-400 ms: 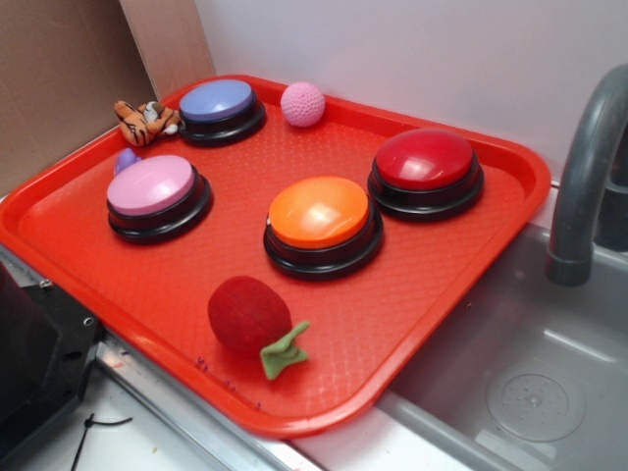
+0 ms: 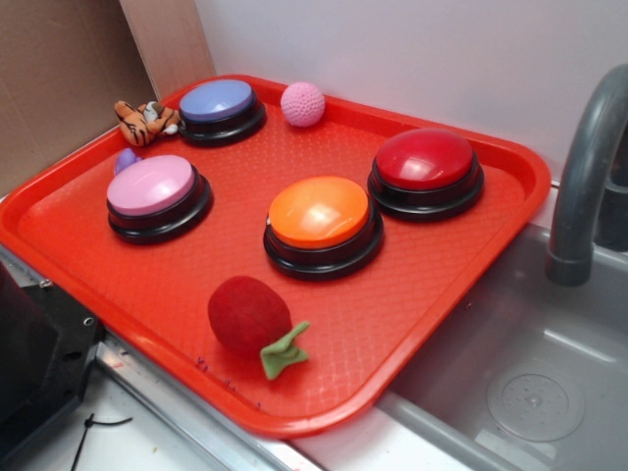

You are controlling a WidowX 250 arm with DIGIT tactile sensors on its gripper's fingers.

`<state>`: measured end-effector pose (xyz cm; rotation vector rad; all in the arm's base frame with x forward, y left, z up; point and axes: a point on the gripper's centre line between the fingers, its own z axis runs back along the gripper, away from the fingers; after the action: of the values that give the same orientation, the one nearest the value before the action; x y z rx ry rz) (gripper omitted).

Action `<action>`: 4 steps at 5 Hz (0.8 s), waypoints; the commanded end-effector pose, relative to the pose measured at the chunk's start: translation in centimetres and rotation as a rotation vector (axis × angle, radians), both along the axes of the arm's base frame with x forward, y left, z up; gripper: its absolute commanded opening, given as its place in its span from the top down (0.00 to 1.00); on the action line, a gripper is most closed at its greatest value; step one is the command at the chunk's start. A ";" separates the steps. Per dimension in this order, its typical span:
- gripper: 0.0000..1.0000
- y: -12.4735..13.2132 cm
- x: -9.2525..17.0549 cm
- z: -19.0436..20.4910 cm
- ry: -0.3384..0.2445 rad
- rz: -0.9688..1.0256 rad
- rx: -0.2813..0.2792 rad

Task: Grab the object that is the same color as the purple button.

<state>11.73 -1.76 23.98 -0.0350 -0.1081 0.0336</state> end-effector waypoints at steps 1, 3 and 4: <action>0.00 3.0 2.0 -2.5 -0.092 0.354 -0.080; 0.00 8.3 3.8 -7.6 -0.070 0.799 -0.051; 0.00 10.5 4.6 -10.2 -0.111 1.025 -0.031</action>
<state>16.81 8.19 13.16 -0.0075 -0.1994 1.0519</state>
